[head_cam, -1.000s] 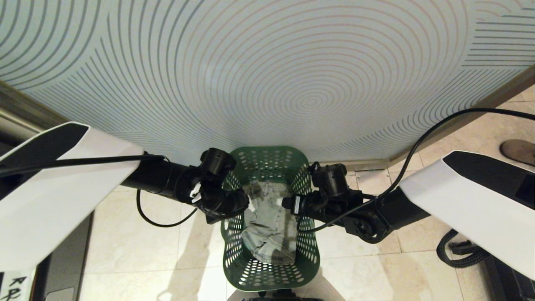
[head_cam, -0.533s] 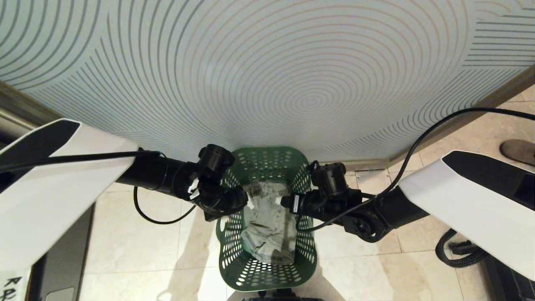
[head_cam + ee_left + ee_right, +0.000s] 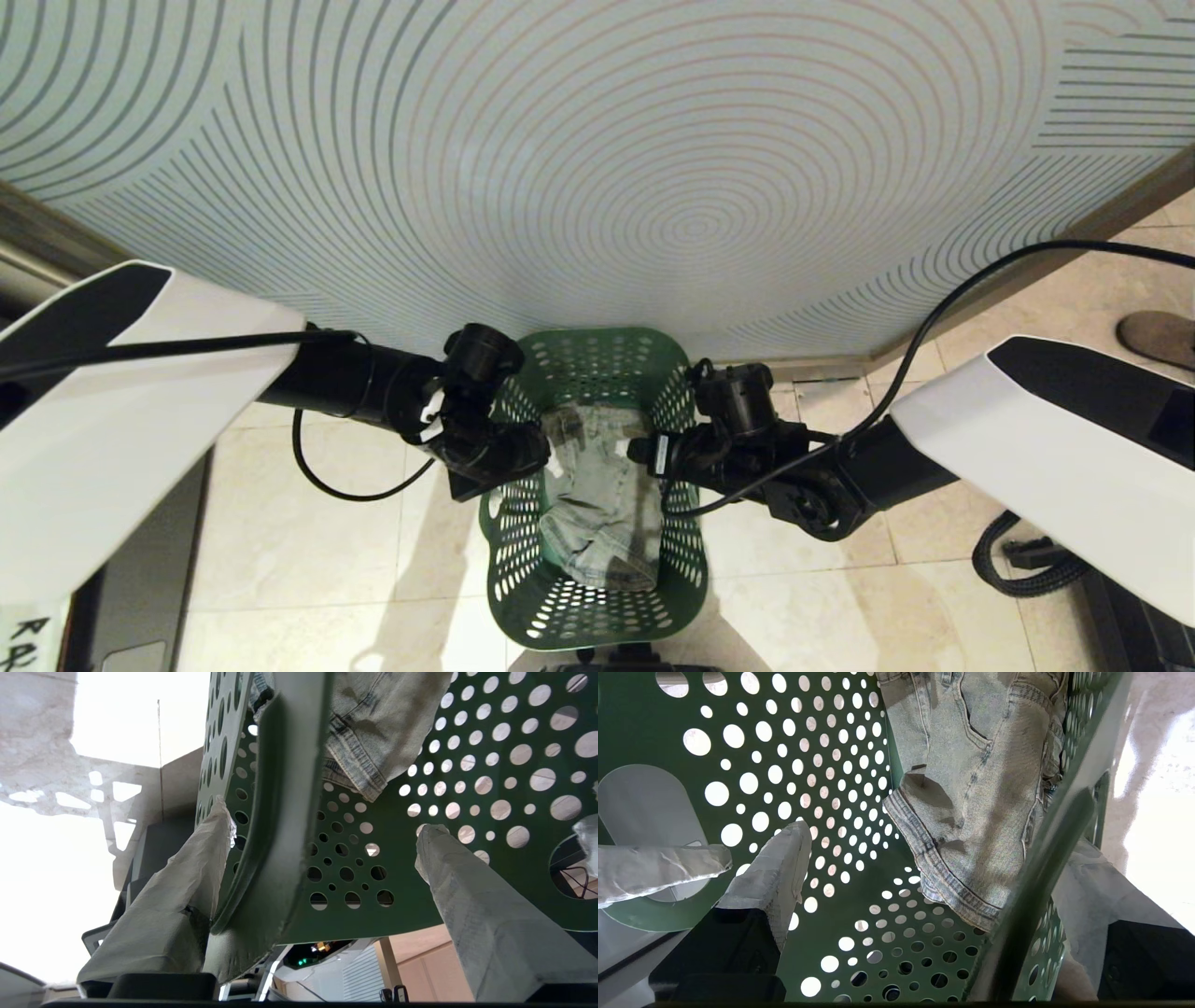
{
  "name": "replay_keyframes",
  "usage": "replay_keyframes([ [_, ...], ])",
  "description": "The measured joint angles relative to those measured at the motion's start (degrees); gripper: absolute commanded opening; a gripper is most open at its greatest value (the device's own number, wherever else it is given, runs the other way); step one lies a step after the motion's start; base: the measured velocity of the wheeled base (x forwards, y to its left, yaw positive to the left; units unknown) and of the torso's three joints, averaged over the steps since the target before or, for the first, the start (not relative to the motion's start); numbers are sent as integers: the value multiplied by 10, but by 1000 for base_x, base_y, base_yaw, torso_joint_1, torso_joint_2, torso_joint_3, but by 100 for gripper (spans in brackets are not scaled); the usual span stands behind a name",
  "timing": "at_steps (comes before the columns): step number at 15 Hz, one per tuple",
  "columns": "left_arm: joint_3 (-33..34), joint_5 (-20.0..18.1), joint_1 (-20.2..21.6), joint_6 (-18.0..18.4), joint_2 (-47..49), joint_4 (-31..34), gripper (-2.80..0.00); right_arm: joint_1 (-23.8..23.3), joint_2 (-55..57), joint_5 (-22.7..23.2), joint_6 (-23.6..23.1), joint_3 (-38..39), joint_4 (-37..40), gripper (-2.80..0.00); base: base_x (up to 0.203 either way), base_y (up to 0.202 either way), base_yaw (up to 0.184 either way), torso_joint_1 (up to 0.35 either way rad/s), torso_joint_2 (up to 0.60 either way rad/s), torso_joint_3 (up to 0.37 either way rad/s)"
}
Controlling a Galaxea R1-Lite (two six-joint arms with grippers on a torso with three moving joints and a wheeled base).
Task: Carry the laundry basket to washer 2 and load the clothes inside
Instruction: Pick up the clothes basket and put it beside the washing machine
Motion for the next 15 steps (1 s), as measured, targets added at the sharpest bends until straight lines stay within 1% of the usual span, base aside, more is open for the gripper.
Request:
replay_keyframes([
  [7, 0, -4, -1, -5, 11, 0, 0, 0, 2, -1, 0, 2, -1, 0, 0, 0, 0, 0, 0, 0],
  [10, -1, -4, -3, -15, 14, -2, 0, 0, 3, -1, 0, 2, -1, 0, 0, 0, 0, 0, 0, 0],
  [15, -9, -4, -4, -17, 22, -4, 0, 0, 3, -1, 0, 3, -1, 0, 0, 0, 0, 0, 0, 0],
])
